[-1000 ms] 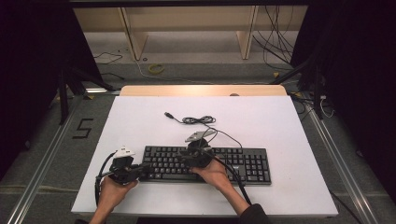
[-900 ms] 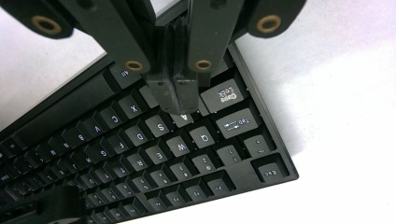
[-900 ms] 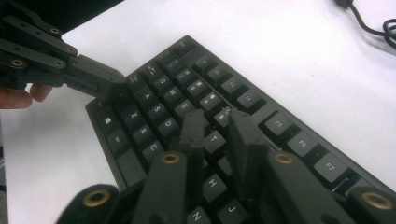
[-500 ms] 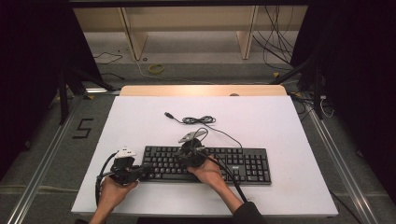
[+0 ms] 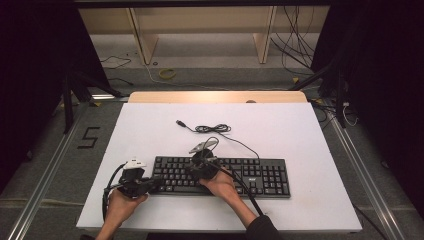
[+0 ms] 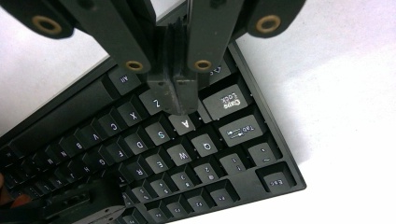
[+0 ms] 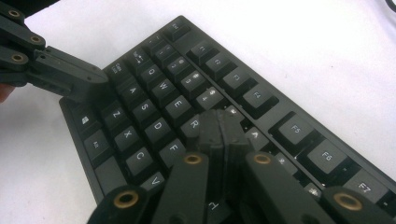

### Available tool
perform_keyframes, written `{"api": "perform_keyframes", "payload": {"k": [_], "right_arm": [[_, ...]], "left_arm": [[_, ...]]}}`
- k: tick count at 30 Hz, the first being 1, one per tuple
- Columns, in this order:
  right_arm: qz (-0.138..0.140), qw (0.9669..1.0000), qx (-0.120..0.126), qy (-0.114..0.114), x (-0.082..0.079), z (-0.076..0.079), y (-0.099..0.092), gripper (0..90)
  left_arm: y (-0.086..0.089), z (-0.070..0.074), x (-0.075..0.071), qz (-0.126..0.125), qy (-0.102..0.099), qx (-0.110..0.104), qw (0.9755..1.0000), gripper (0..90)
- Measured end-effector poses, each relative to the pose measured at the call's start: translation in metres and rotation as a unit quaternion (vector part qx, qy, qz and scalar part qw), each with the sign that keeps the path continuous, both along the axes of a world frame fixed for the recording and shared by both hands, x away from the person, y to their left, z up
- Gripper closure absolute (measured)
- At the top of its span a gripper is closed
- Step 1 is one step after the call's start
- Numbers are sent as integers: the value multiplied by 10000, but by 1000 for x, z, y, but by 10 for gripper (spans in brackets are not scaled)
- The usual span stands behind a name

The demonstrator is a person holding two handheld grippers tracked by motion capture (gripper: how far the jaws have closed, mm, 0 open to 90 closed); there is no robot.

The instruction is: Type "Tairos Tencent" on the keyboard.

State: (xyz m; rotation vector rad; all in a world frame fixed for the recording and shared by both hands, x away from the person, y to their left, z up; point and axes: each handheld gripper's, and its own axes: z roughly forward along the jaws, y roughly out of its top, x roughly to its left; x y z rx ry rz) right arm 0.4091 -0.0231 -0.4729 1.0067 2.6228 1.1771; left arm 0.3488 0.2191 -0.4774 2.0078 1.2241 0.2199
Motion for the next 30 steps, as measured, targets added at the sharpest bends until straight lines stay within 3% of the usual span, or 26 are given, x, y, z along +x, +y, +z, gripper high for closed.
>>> {"api": "perform_keyframes", "payload": {"k": [19,26,30], "right_arm": [[-42,9999,-102,11,-1,-5,3,900],[-91,9999,-16,39,-2,-4,1,900],[-112,9997,217,20,-4,1,-4,879]], "left_arm": [[3,-3,3,-24,129,-70,9999,897],[4,0,2,36,95,-190,9998,892],[4,3,1,12,32,-297,9996,865]]}}
